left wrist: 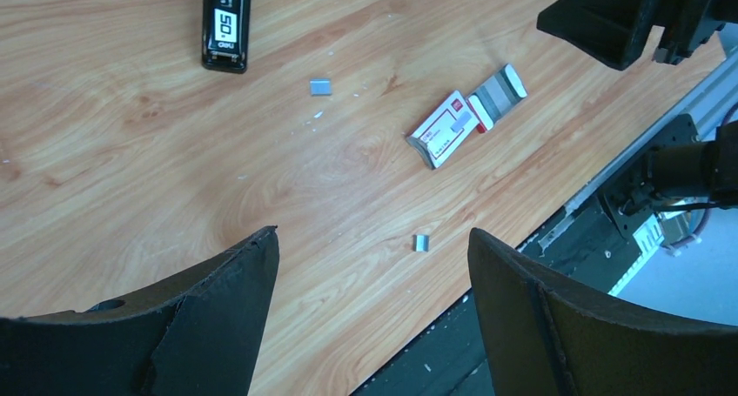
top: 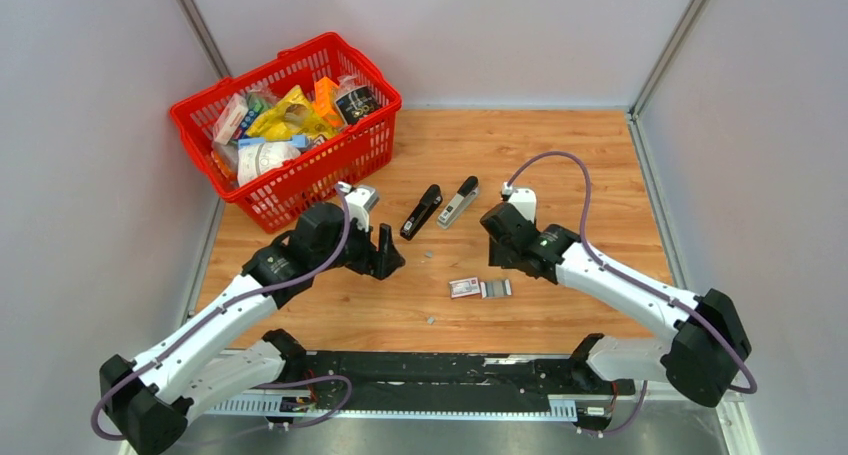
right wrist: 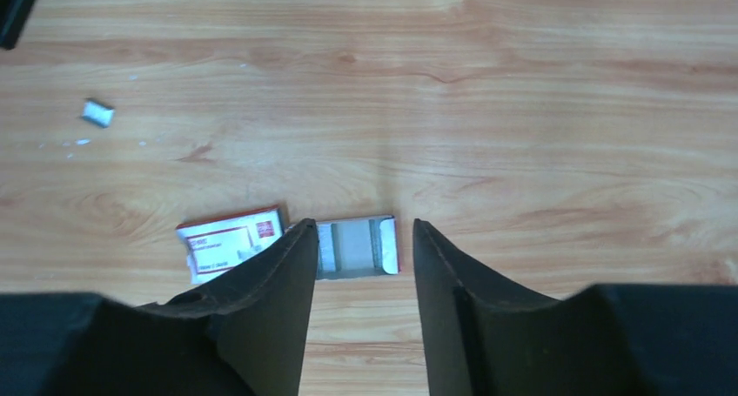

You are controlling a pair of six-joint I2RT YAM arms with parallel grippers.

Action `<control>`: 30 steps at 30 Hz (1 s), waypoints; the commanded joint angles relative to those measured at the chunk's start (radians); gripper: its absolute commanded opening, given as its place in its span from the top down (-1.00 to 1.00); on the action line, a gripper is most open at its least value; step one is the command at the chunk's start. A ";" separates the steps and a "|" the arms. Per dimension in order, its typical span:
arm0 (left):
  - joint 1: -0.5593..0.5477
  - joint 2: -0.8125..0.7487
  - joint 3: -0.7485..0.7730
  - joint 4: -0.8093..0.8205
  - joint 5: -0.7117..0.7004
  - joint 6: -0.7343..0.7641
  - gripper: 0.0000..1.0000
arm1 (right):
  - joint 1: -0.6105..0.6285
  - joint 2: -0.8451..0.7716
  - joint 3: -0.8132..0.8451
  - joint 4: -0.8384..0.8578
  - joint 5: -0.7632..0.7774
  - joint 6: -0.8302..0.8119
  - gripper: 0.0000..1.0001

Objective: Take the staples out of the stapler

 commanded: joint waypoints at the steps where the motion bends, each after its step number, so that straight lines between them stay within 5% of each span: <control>1: 0.003 -0.025 0.068 -0.053 -0.058 0.042 -0.73 | 0.013 -0.014 0.016 0.113 -0.119 -0.114 -0.03; 10: 0.003 -0.077 0.094 -0.128 -0.110 0.039 -0.73 | 0.073 0.147 0.113 0.312 -0.295 -0.333 -0.21; 22: 0.003 -0.135 0.085 -0.160 -0.154 0.016 -0.75 | 0.100 0.454 0.318 0.361 -0.420 -0.582 -0.39; 30: 0.003 -0.165 0.082 -0.186 -0.178 0.035 -0.75 | 0.103 0.555 0.378 0.383 -0.447 -0.723 -0.34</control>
